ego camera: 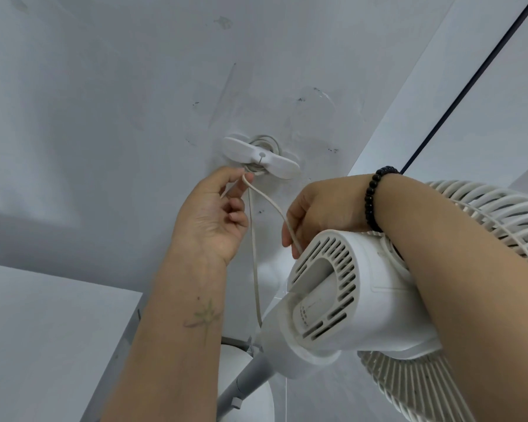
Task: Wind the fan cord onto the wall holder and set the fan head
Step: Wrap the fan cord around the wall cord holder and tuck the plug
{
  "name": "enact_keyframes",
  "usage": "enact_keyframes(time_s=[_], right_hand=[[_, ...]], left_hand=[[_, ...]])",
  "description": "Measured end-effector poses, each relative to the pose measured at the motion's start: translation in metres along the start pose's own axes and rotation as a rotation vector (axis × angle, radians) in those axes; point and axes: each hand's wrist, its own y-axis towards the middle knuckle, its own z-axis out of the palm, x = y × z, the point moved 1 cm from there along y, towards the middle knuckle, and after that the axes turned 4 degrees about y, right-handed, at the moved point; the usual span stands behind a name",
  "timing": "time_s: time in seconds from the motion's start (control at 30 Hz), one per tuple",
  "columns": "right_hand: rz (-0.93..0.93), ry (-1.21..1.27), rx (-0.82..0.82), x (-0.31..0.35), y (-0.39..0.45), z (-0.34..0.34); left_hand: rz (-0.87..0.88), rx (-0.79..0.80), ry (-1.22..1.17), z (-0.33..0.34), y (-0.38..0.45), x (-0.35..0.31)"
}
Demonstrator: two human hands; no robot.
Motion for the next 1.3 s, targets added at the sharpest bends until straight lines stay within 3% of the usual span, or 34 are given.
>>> enact_keyframes(time_s=[0.13,0.3,0.53,0.67,0.8,1.0,1.3], right_hand=[[-0.015,0.221,0.09,-0.003,-0.003,0.001],[-0.099,0.189,0.031,0.002,0.004,0.004],[-0.237,0.261,0.107,0.003,0.003,0.003],[-0.206,0.339,0.176,0.002,0.005,0.003],[-0.191,0.417,0.048,-0.005,0.005,0.0],[-0.345,0.488,-0.243,-0.002,0.006,-0.009],[-0.352,0.444,-0.247,0.002,0.007,-0.009]], left_hand=[[0.018,-0.036,-0.081,-0.001,-0.001,-0.001],[0.019,0.022,-0.134,0.001,-0.004,-0.003],[0.015,0.079,-0.242,0.003,-0.011,-0.005],[0.0,0.094,-0.287,0.003,-0.012,-0.004],[0.065,0.105,-0.152,0.003,-0.014,-0.005],[0.151,0.095,0.21,0.006,-0.016,-0.006],[0.145,0.081,0.164,0.007,-0.016,-0.006]])
